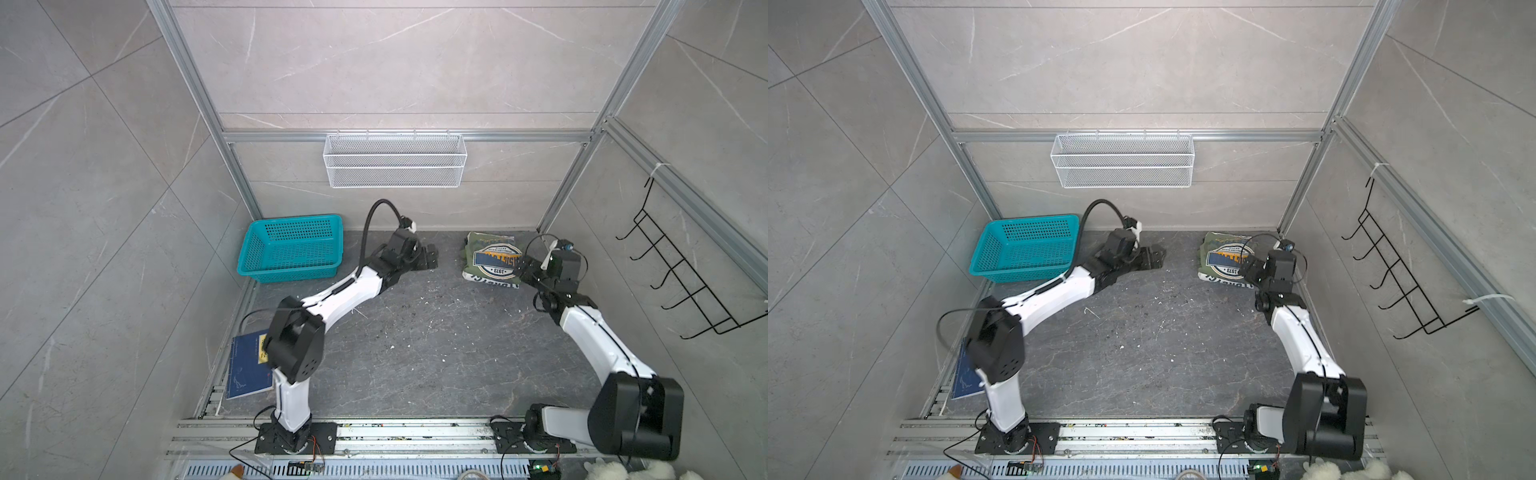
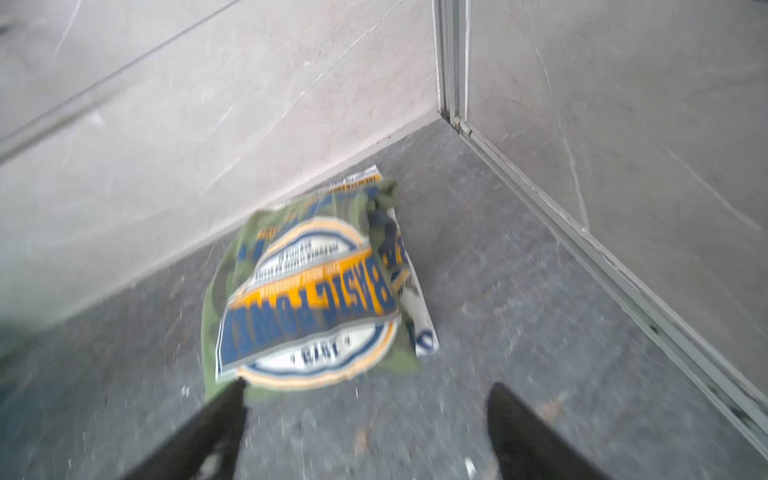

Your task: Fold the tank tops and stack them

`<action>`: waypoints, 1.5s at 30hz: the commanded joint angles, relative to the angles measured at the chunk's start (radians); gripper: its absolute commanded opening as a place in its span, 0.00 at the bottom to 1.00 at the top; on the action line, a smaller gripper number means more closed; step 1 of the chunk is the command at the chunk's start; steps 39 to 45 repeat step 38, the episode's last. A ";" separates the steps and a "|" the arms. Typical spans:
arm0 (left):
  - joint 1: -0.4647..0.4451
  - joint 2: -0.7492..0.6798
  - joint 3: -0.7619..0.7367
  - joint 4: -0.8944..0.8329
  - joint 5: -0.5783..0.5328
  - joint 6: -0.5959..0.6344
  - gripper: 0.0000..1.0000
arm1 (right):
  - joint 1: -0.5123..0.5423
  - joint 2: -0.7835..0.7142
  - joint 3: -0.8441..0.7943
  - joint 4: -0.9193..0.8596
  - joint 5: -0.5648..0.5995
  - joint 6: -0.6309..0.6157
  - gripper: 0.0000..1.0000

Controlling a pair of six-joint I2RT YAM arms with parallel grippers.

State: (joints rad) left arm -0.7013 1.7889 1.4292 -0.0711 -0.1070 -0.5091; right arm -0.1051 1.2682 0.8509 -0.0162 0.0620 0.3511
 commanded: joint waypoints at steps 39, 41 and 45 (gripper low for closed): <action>0.688 -0.282 -1.102 0.993 -0.120 0.514 1.00 | 0.226 0.246 -0.499 0.902 0.021 -0.376 0.99; 0.688 -0.282 -1.102 0.993 -0.120 0.514 1.00 | 0.226 0.246 -0.499 0.902 0.021 -0.376 0.99; 0.688 -0.282 -1.102 0.993 -0.120 0.514 1.00 | 0.226 0.246 -0.499 0.902 0.021 -0.376 0.99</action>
